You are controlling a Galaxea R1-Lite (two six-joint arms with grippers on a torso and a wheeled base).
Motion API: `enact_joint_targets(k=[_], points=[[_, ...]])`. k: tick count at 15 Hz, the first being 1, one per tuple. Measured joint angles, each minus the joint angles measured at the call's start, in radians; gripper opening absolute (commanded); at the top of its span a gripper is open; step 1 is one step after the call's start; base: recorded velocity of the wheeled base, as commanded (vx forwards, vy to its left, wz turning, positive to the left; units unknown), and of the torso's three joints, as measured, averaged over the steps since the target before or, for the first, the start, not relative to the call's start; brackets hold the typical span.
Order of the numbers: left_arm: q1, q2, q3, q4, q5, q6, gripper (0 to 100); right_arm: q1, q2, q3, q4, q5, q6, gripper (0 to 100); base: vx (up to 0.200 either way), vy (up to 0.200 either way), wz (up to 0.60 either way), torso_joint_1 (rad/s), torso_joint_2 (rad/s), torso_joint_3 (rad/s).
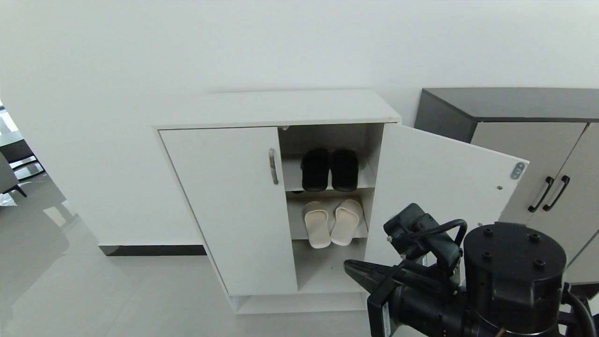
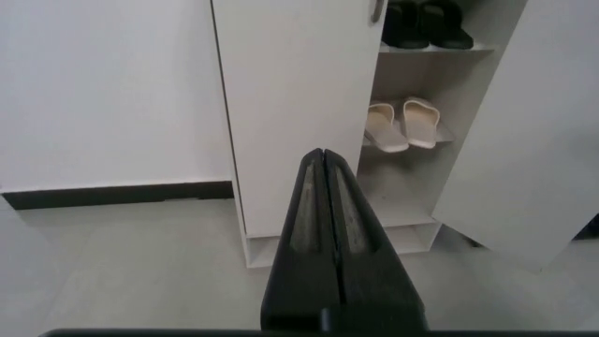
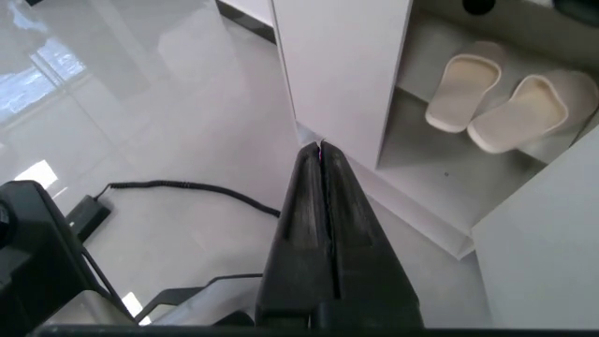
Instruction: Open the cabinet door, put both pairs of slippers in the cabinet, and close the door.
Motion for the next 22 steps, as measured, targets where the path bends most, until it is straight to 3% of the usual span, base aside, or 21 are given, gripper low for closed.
enact_joint_targets(k=[17, 22], points=[[0.0, 0.0, 0.0, 0.0, 0.0, -0.001, 0, 0.002, 0.008, 0.016, -0.018, 0.019, 0.0, 0, 0.0, 0.0, 0.04, 0.236, -0.52, -0.289], [0.0, 0.0, 0.0, 0.0, 0.0, 0.0, 0, -0.004, 0.019, 0.031, -0.033, 0.022, -0.011, 0, 0.0, 0.0, 0.0, 0.06, -0.12, -0.071]])
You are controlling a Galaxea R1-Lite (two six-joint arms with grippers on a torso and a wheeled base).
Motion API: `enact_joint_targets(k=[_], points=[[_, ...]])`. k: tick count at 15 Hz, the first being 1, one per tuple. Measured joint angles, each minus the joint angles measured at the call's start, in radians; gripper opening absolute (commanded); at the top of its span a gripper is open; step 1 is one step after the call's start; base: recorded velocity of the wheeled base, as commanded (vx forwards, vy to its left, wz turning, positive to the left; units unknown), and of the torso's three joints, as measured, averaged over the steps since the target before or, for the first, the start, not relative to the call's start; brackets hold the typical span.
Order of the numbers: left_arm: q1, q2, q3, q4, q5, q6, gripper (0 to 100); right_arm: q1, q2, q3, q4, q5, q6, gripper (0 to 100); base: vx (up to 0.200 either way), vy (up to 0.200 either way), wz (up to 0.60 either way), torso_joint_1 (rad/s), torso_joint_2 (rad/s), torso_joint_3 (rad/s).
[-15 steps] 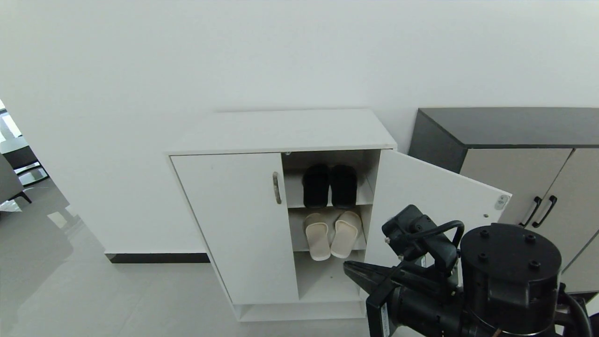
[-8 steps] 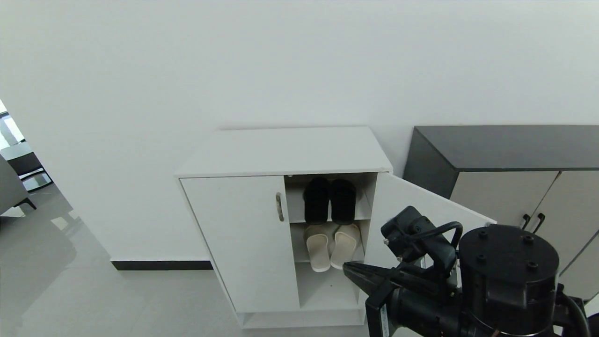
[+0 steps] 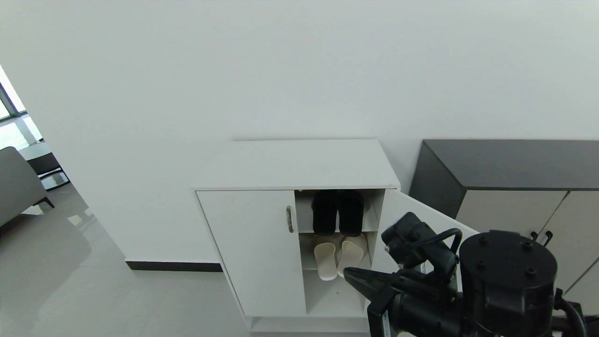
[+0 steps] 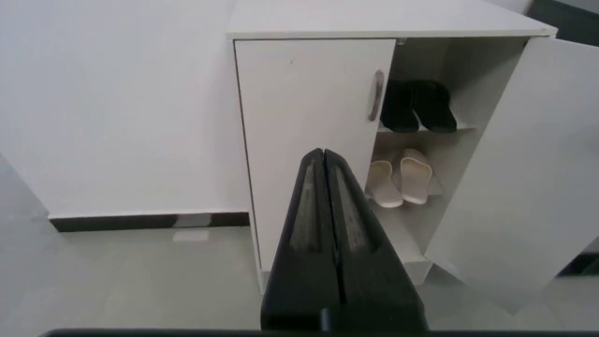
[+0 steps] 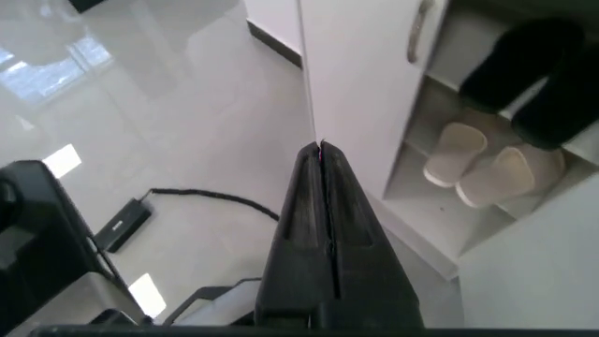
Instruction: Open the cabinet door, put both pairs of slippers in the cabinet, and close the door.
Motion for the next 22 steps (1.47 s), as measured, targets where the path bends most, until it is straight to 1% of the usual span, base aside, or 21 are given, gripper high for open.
enact_joint_targets(k=[4, 5, 9, 19, 22], points=[[0.0, 0.0, 0.0, 0.0, 0.0, 0.0, 0, -0.004, 0.012, 0.003, -0.022, 0.003, -0.004, 0, 0.0, 0.0, 0.0, 0.0, 0.0, 0.0], [0.0, 0.0, 0.0, 0.0, 0.0, 0.0, 0, -0.006, 0.014, 0.004, -0.023, 0.003, -0.004, 0, 0.0, 0.0, -0.6, 0.002, 0.0, 0.002], [0.0, 0.0, 0.0, 0.001, 0.0, 0.0, 0, -0.011, 0.025, 0.005, -0.026, 0.003, -0.005, 0, 0.0, 0.0, 0.0, -0.088, 0.19, 0.1], [0.0, 0.0, 0.0, 0.0, 0.0, 0.0, 0, -0.012, 0.042, 0.006, -0.027, 0.001, -0.018, 0, 0.0, 0.0, 0.0, -0.003, 0.01, 0.004], [0.0, 0.0, 0.0, 0.0, 0.0, 0.0, 0, -0.012, 0.055, 0.006, -0.062, -0.001, -0.02, 0, 0.0, 0.0, 0.0, 0.0, 0.0, 0.0]])
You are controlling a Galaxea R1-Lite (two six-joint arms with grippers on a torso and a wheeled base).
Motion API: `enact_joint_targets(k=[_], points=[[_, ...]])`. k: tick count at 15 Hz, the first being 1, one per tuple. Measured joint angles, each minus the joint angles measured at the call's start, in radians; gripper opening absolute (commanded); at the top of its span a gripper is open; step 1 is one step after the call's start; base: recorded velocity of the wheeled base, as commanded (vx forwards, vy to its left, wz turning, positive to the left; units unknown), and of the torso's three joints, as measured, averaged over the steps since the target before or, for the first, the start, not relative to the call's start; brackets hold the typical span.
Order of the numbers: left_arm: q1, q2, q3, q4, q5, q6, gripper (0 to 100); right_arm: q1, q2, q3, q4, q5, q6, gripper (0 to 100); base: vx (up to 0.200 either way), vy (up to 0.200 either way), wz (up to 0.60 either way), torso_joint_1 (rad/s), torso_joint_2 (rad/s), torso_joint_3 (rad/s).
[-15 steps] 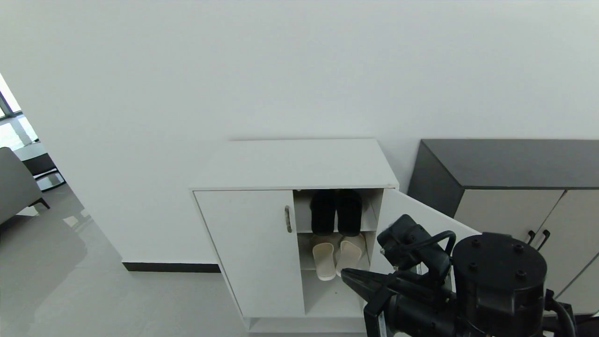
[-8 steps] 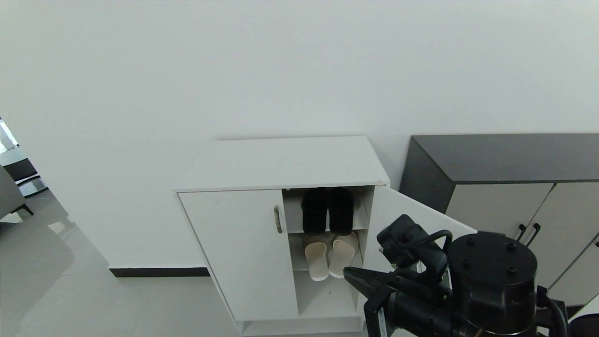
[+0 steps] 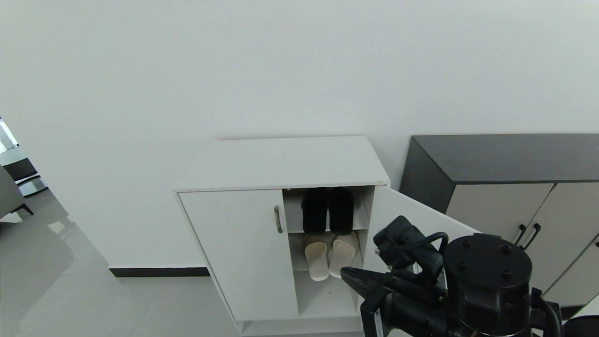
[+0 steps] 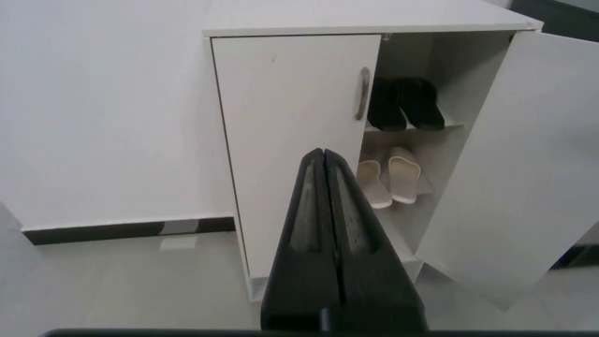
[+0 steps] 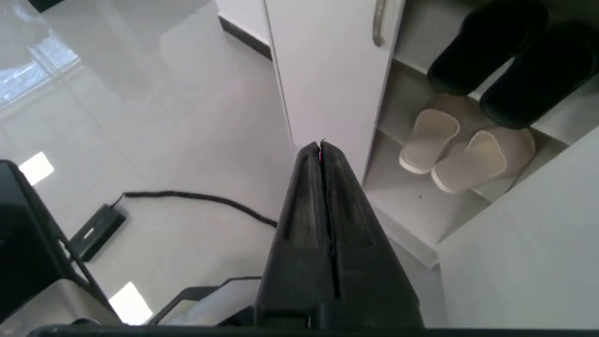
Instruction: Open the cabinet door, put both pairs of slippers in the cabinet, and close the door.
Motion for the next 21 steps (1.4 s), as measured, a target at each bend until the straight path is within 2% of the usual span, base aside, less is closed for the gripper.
enact_joint_targets(k=[2, 4, 7, 12, 15, 18, 21], points=[[0.0, 0.0, 0.0, 0.0, 0.0, 0.0, 0, -0.012, 0.01, -0.003, -0.002, -0.008, -0.001, 0, 0.0, 0.0, 0.0, 0.0, 0.0, 0.0], [0.0, 0.0, 0.0, 0.0, 0.0, 0.0, 0, -0.068, 0.028, -0.027, 0.0, -0.079, -0.014, 0, 0.0, 0.0, 0.0, 0.0, 0.0, 0.0], [0.0, 0.0, 0.0, 0.0, 0.0, 0.0, 0, -0.226, 0.067, -0.063, 0.001, -0.157, -0.096, 0, 0.0, 0.0, 0.0, 0.0, 0.0, 0.0], [0.0, 0.0, 0.0, 0.0, 0.0, 0.0, 0, -0.416, 0.077, -0.107, 0.013, -0.155, -0.138, 0, 0.0, 0.0, 0.0, 0.0, 0.0, 0.0], [0.0, 0.0, 0.0, 0.0, 0.0, 0.0, 0, -0.44, 0.075, -0.112, 0.017, -0.147, -0.141, 0, -0.133, 0.0, 0.0, 0.0, 0.0, 0.002], [0.0, 0.0, 0.0, 0.0, 0.0, 0.0, 0, -0.421, 0.074, -0.106, 0.018, -0.147, -0.141, 0, -0.2, 0.0, 0.0, 0.002, 0.01, -0.001], [0.0, 0.0, 0.0, 0.0, 0.0, -0.001, 0, -0.401, 0.077, -0.1, 0.018, -0.149, -0.141, 0, 0.0, 0.0, 0.0, 0.0, 0.0, 0.0]])
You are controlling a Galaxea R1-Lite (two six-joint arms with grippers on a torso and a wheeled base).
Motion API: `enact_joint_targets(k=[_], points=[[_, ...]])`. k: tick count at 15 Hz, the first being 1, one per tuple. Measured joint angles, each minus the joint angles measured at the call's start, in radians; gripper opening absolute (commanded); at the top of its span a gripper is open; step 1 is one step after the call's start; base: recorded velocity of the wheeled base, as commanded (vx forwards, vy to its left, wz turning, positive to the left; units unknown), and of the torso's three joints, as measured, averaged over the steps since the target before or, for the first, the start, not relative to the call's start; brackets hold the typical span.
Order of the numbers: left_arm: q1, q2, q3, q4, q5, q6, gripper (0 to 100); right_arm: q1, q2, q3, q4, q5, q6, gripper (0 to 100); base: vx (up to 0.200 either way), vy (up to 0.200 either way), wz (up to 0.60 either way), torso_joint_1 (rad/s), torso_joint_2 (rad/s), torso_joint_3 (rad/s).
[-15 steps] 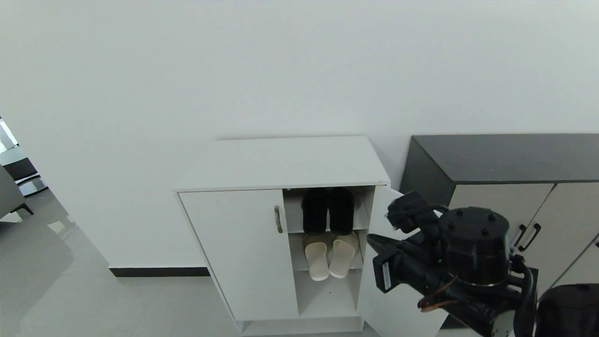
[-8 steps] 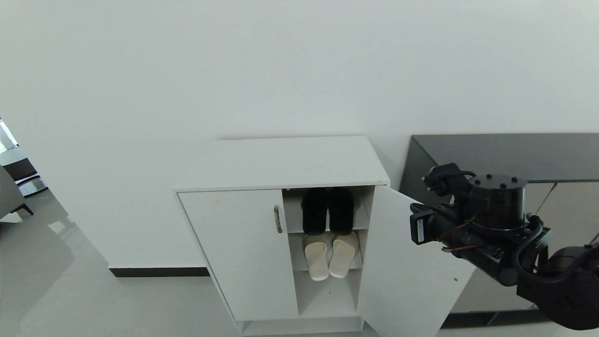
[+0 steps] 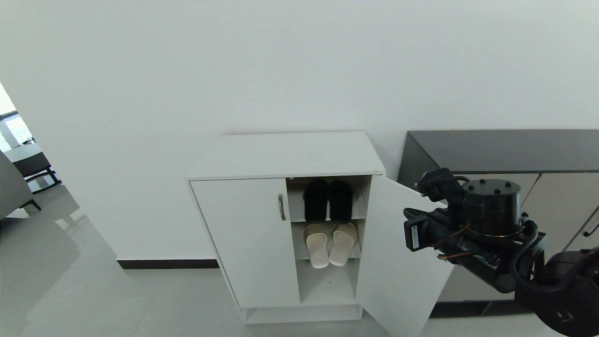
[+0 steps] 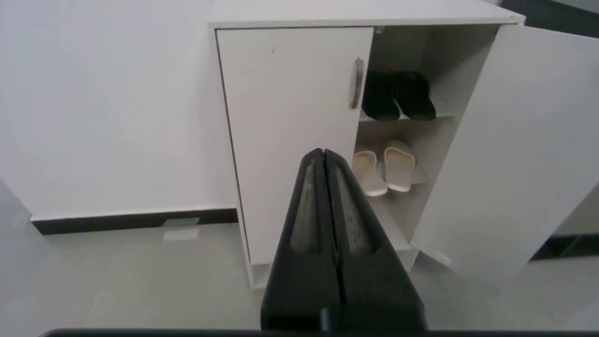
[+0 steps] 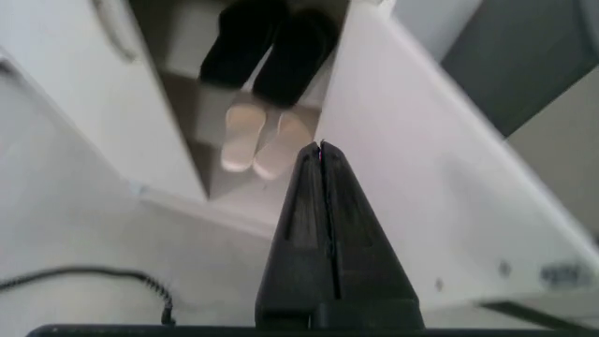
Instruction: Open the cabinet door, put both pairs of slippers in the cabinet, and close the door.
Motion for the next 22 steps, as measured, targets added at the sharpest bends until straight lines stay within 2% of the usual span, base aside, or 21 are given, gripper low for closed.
enact_joint_targets(k=[2, 4, 9, 12, 16, 18, 22], points=[[0.0, 0.0, 0.0, 0.0, 0.0, 0.0, 0, -0.005, 0.004, 0.0, -0.001, 0.002, 0.0, 0, 0.0, 0.0, 0.0, 0.0, 0.0, 0.0], [0.0, 0.0, 0.0, 0.0, 0.001, 0.0, 0, -0.053, 0.016, -0.007, -0.002, 0.025, 0.0, 0, 0.0, 0.0, 0.0, 0.0, 0.0, 0.0], [0.0, 0.0, 0.0, 0.0, 0.001, 0.0, 0, -0.28, 0.09, -0.104, -0.001, 0.104, 0.0, 0, 0.0, 0.0, 0.0, 0.0, 0.0, 0.0], [0.0, 0.0, 0.0, 0.0, 0.001, 0.0, 0, -0.379, 0.122, -0.162, -0.001, 0.117, 0.0, 0, 0.0, 0.0, 0.0, 0.0, 0.0, 0.0], [0.0, 0.0, 0.0, 0.0, 0.001, 0.0, 0, -0.444, 0.171, -0.197, 0.005, 0.134, -0.008, 0, 0.0, 0.0, 0.0, 0.0, 0.0, 0.0], [0.0, 0.0, 0.0, 0.0, 0.001, 0.0, 0, -0.47, 0.196, -0.21, 0.073, 0.149, -0.015, 0, 0.0, 0.0, 0.0, 0.0, 0.0, 0.0], [0.0, 0.0, 0.0, 0.0, 0.001, -0.001, 0, -0.481, 0.202, -0.207, 0.117, 0.177, -0.024, 0, 0.0, 0.0, 0.0, 0.0, 0.0, 0.0]])
